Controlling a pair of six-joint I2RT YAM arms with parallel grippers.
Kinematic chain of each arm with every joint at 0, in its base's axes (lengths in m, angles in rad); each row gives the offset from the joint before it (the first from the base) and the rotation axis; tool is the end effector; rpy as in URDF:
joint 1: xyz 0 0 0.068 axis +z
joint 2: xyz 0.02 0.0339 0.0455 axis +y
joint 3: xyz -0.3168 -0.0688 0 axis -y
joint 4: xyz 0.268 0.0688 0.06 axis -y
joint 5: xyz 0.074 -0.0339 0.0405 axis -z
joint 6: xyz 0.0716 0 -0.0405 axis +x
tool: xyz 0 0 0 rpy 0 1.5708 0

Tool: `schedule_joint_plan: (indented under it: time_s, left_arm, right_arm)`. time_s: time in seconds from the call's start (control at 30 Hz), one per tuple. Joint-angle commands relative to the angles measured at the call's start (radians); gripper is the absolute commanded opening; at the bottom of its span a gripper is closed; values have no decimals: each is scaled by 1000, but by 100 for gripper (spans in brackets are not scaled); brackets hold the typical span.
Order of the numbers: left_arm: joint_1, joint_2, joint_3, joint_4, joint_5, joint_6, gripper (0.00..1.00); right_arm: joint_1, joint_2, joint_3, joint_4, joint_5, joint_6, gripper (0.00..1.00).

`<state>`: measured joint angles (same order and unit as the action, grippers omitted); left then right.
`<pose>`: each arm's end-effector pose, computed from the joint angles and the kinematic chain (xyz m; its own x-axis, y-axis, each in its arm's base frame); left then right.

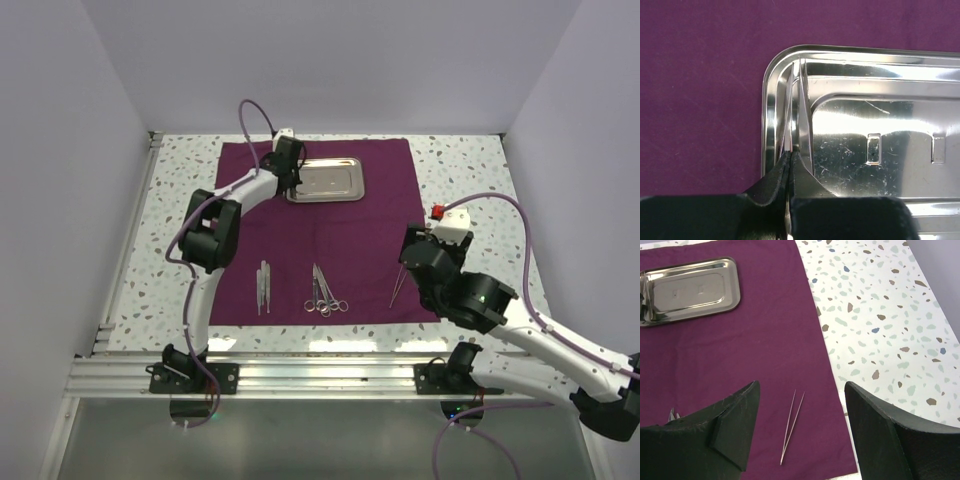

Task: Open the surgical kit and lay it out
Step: Pick up the medical item from the container, then place the medical item in the surgical kit.

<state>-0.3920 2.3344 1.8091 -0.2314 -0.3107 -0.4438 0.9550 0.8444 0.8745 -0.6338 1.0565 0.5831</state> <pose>0.5669 -0.2107 0.1623 -0.6410 -0.1774 -0.7468 -0.1294 0.9840 -0.1226 0.1465 0.0992 0.3564 -0.2669 0.0918 -0.9594 0.1909 0.9808 0.0407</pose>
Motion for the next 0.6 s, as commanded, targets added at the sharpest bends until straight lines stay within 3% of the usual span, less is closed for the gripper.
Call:
schedule_joint_plan:
  time_s: [0.0, 0.17, 0.33, 0.57]
  left_arm:
    - [13, -41, 76, -22, -24, 8, 0]
    - [-13, -157, 30, -20, -36, -1, 0]
    - [-119, -335, -221, 76, -24, -78, 0]
    - [-463, -480, -536, 251, -120, -373, 0]
  right_arm:
    - [1, 4, 3, 31, 43, 9, 73]
    - [1, 7, 3, 33, 46, 11, 73]
    - [1, -22, -3, 29, 68, 29, 73]
    - [-1, -80, -20, 28, 99, 41, 72]
